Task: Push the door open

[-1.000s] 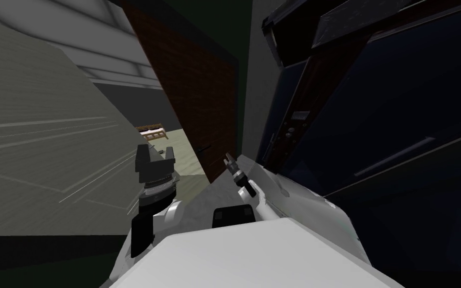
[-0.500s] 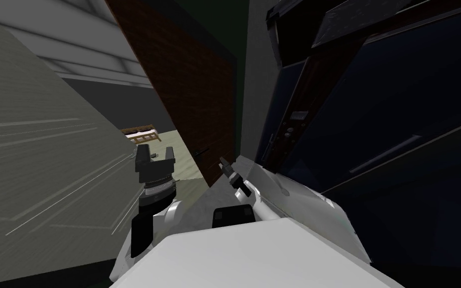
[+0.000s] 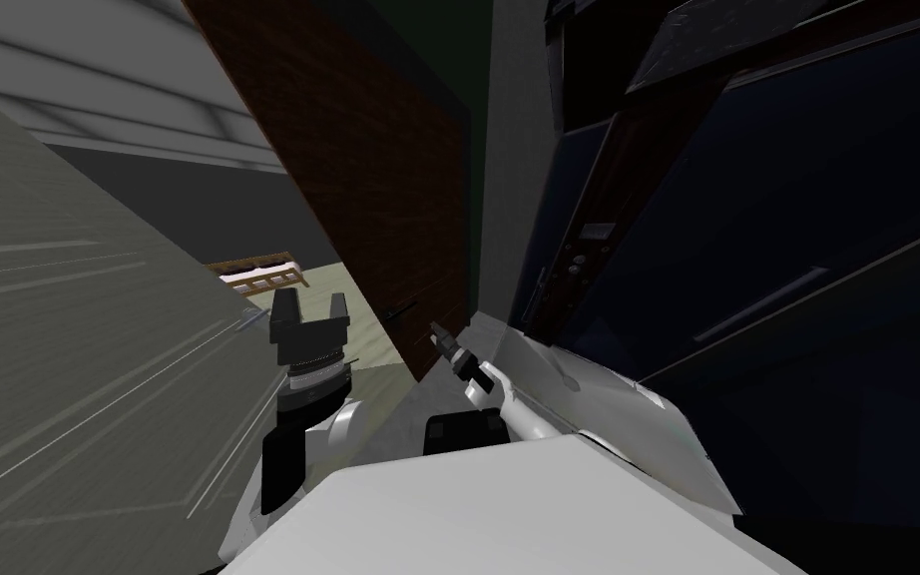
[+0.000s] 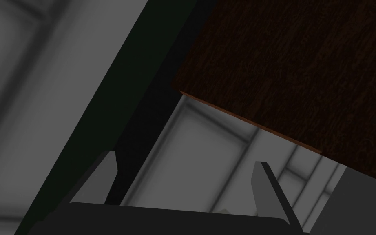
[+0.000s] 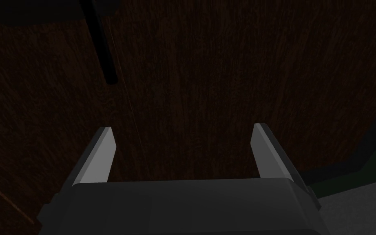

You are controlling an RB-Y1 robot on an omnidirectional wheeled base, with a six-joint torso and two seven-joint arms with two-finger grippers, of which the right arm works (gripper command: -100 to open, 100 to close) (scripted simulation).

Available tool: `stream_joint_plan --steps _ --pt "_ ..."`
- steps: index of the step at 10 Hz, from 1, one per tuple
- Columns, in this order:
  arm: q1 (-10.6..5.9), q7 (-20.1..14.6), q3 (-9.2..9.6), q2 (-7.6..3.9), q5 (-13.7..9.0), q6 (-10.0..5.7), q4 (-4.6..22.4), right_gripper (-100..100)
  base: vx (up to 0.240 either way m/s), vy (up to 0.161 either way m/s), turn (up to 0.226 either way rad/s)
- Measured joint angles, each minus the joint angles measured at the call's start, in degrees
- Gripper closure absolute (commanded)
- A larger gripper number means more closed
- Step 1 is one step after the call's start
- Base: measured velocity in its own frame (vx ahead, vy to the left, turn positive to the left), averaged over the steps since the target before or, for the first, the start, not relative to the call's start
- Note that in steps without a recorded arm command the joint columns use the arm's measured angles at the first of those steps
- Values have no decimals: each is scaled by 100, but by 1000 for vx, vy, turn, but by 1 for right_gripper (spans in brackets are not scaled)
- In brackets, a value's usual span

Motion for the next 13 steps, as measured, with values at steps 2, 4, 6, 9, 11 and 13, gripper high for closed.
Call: stream_joint_plan --steps 2,4,6,9,11,13 --pt "-144 -61 196 -39 -14 97 162 -100 92 90 -78" --pt "-275 -96 322 -30 -22 112 383 -100 92 79 -83" --pt "-455 -131 507 14 -28 138 706 -100 134 112 -108" --pt "-618 -183 787 -15 -33 268 934 -100 161 122 -83" --pt "-719 -205 918 5 -33 267 1155 -100 99 93 -40" --pt "-728 -194 903 27 -33 262 1207 -100 101 128 45"
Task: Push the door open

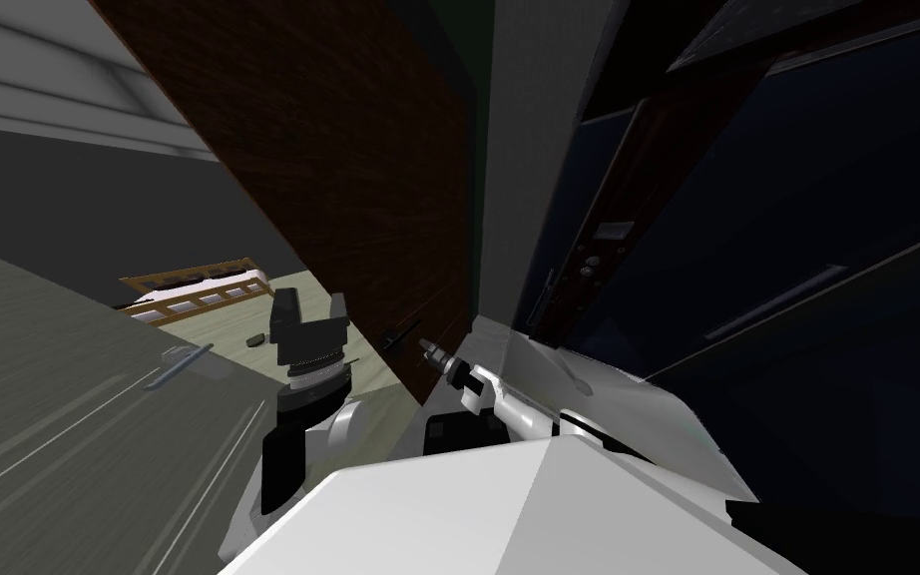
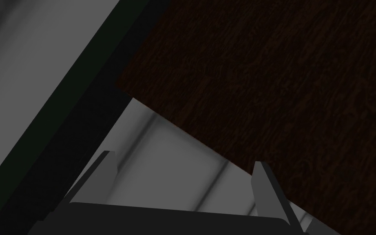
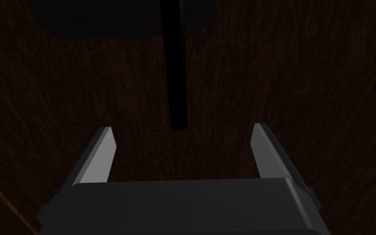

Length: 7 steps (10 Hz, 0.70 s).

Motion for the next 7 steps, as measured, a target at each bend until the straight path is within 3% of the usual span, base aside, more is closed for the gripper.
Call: stream_joint_plan --steps 6,7 --pt "-10 81 -128 129 1 -21 195 -100 134 156 38" --pt "-11 93 -149 156 1 -24 226 -100 43 67 -4"
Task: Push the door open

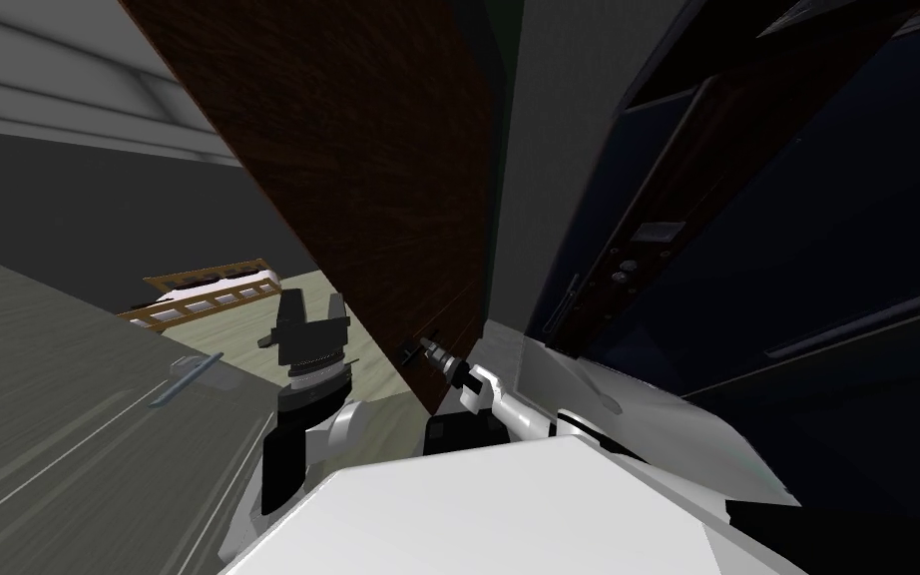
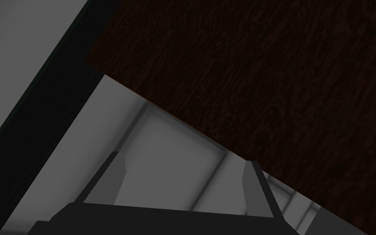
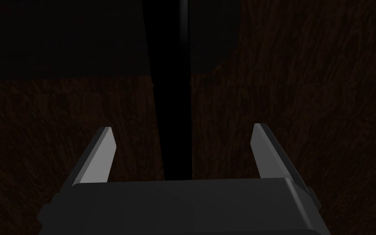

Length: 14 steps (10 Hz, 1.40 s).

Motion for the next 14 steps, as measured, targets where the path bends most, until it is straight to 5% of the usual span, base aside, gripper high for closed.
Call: stream_joint_plan --steps 1,6,7,11,14 --pt "-1 3 -2 4 0 -1 3 100 -6 -9 -1" --pt "0 0 0 -1 0 0 0 100 -9 -14 1" --pt "0 0 0 -1 0 0 0 -100 -89 -46 -80" --pt "-13 15 -59 -41 -1 72 -27 -100 -175 -106 -54" --pt "-6 30 -92 -51 0 92 -29 -100 31 51 21"
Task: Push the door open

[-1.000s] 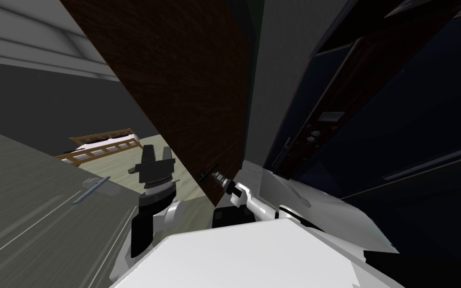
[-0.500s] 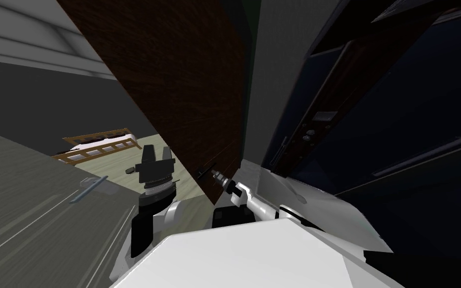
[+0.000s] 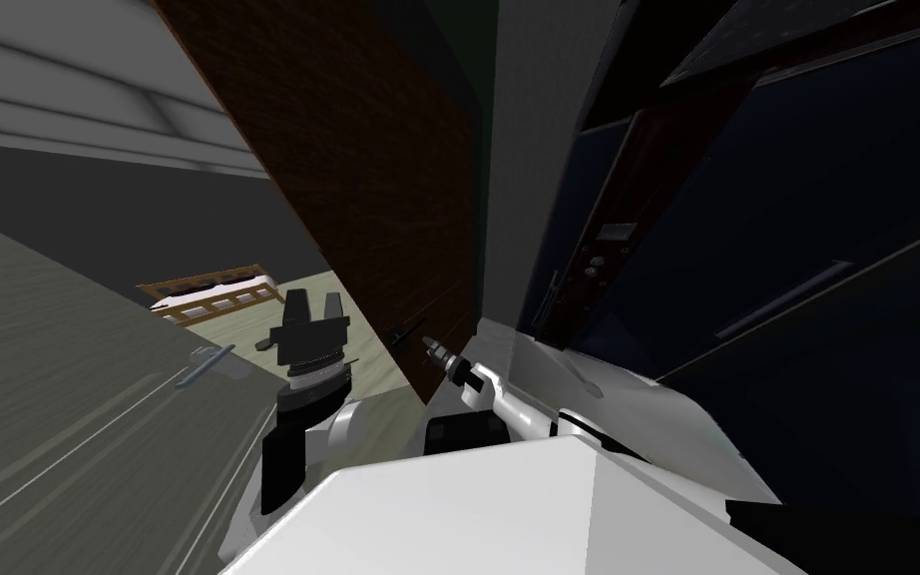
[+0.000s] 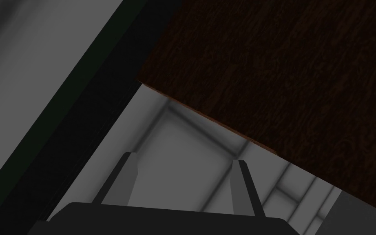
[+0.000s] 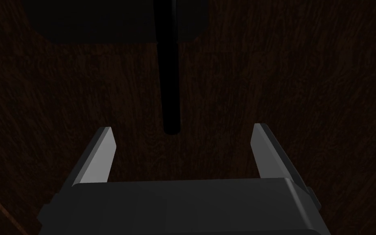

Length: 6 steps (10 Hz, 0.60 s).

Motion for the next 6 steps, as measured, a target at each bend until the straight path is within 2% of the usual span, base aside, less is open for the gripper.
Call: stream_joint_plan --steps 3,6 --pt "-18 42 -62 35 4 -46 90 -100 127 162 26" --pt "-15 88 -123 93 10 -76 144 -100 127 126 26"
